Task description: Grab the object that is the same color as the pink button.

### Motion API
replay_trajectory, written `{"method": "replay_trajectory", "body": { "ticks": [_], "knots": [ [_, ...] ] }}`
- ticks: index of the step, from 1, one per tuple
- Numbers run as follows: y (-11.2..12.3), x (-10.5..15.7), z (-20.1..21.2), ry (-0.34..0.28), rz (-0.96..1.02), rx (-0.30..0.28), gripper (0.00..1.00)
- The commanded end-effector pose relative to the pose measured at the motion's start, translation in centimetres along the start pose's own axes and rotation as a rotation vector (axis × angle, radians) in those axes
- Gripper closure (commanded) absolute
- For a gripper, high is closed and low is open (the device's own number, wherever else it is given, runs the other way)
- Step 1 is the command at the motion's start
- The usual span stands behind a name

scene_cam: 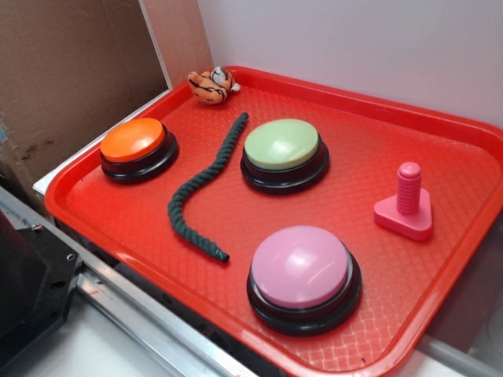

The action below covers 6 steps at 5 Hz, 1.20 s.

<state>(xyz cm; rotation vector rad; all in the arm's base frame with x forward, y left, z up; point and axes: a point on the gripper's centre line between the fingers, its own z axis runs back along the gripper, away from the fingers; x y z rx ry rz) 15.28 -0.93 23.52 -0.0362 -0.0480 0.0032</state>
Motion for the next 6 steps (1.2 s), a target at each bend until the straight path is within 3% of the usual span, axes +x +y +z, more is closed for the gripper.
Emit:
{"method": "replay_trajectory", "body": {
  "ticks": [1, 2, 3, 4, 5, 6],
  "knots": [
    [0.8, 8.2, 2.4, -0.081, -0.099, -0.071, 0.00],
    [-5.5, 12.7, 2.4, -0.040, -0.326, -0.029, 0.00],
    [-11.2, 12.8, 2.0, -0.016, -0.479, -0.005, 0.00],
    [-16.1, 10.7, 0.4, 0.026, -0.660, 0.050, 0.00],
    [-18.3, 9.1, -0.9, 0.043, -0.718, 0.047, 0.00],
    [-17.6, 9.1, -4.7, 0.132, -0.736, 0.029, 0.00]
  ]
}}
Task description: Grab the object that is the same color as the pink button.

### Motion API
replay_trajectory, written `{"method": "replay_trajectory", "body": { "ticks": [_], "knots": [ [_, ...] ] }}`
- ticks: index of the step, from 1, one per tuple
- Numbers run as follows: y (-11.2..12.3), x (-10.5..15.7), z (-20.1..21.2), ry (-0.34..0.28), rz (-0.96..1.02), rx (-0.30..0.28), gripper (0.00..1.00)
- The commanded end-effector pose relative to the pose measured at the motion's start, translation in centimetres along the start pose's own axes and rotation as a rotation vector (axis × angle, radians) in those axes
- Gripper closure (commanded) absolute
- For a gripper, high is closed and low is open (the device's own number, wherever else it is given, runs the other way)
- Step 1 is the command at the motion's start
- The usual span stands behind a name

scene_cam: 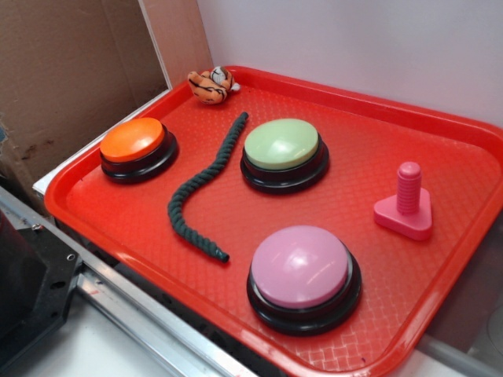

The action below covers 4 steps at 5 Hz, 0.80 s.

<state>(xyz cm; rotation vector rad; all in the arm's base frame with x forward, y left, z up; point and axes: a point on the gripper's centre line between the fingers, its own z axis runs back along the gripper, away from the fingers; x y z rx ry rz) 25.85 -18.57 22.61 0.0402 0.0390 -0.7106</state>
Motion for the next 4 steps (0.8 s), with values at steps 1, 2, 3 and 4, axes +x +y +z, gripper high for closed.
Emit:
{"method": "replay_trajectory", "body": {
  "ticks": [1, 2, 3, 4],
  "knots": [
    [-1.0, -0.7, -2.7, 0.021, -0.025, -0.037, 0.00],
    [-1.0, -0.7, -2.7, 0.021, -0.025, -0.037, 0.00],
    [-0.7, -1.0, -5.7, 0.036, -0.130, -0.033, 0.00],
    [-1.5, 0.6, -8.9, 0.097, -0.228, -0.040, 0.00]
  ]
}}
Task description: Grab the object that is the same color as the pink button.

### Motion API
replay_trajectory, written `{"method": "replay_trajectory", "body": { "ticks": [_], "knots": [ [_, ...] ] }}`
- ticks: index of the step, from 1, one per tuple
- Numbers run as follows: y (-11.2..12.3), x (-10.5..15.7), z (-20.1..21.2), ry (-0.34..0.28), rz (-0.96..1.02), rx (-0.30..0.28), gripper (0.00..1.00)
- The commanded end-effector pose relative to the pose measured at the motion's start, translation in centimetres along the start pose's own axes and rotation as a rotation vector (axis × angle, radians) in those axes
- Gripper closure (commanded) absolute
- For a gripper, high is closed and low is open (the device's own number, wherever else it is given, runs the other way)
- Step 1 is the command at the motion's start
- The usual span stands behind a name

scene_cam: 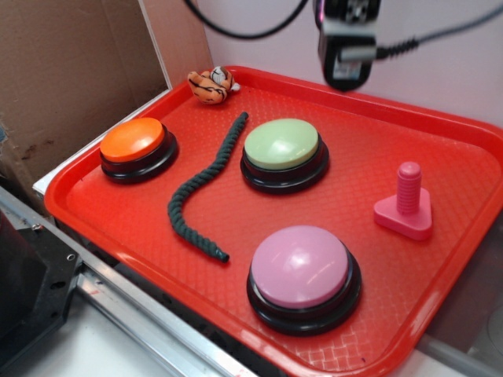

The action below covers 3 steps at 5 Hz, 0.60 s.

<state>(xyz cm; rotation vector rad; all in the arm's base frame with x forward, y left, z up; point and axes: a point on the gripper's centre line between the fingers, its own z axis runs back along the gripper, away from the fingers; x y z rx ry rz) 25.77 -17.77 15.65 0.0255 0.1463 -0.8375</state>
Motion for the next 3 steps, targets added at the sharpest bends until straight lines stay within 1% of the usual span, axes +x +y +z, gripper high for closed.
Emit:
{"method": "replay_trajectory", "body": {
  "ticks": [1, 2, 3],
  "knots": [
    [-2.4, 2.7, -4.8, 0.053, -0.153, -0.033, 0.00],
    [-2.2, 4.1, -6.7, 0.060, -0.193, -0.070, 0.00],
    [-1.7, 4.7, -6.7, 0.054, -0.188, -0.055, 0.00]
  ]
}}
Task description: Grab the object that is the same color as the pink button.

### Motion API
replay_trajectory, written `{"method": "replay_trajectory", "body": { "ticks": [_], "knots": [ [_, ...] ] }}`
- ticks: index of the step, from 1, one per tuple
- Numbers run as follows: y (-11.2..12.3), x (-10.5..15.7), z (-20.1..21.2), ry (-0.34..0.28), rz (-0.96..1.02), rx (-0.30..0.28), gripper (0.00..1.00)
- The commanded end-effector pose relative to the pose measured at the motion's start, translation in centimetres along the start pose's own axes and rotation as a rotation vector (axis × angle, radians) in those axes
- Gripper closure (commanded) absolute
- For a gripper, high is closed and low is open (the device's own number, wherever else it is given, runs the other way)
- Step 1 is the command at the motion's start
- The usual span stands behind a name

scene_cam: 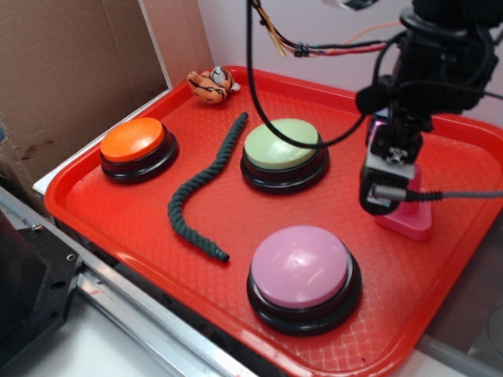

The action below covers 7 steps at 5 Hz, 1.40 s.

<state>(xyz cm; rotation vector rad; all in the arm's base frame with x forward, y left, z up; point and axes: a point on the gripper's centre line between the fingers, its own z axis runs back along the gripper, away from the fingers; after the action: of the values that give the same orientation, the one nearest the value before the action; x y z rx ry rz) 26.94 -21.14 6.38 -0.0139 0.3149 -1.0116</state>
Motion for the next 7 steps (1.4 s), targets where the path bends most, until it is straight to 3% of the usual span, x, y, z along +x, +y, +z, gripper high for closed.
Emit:
{"method": "replay_trajectory", "body": {
  "ticks": [1, 4, 5, 6, 7],
  "knots": [
    [0.2, -0.2, 2.1, -0.074, 0.018, 0.042, 0.00],
    [1.1, 1.0, 0.2, -0.007, 0.008, 0.005, 0.00],
    [0.7, 1.4, 0.2, 0.007, 0.009, 0.017, 0.06],
    [0.5, 2.1, 0.5, 0.026, 0.015, 0.043, 1.00],
    [0.3, 1.8, 0.8, 0.022, 0.029, 0.052, 1.00]
  ]
}}
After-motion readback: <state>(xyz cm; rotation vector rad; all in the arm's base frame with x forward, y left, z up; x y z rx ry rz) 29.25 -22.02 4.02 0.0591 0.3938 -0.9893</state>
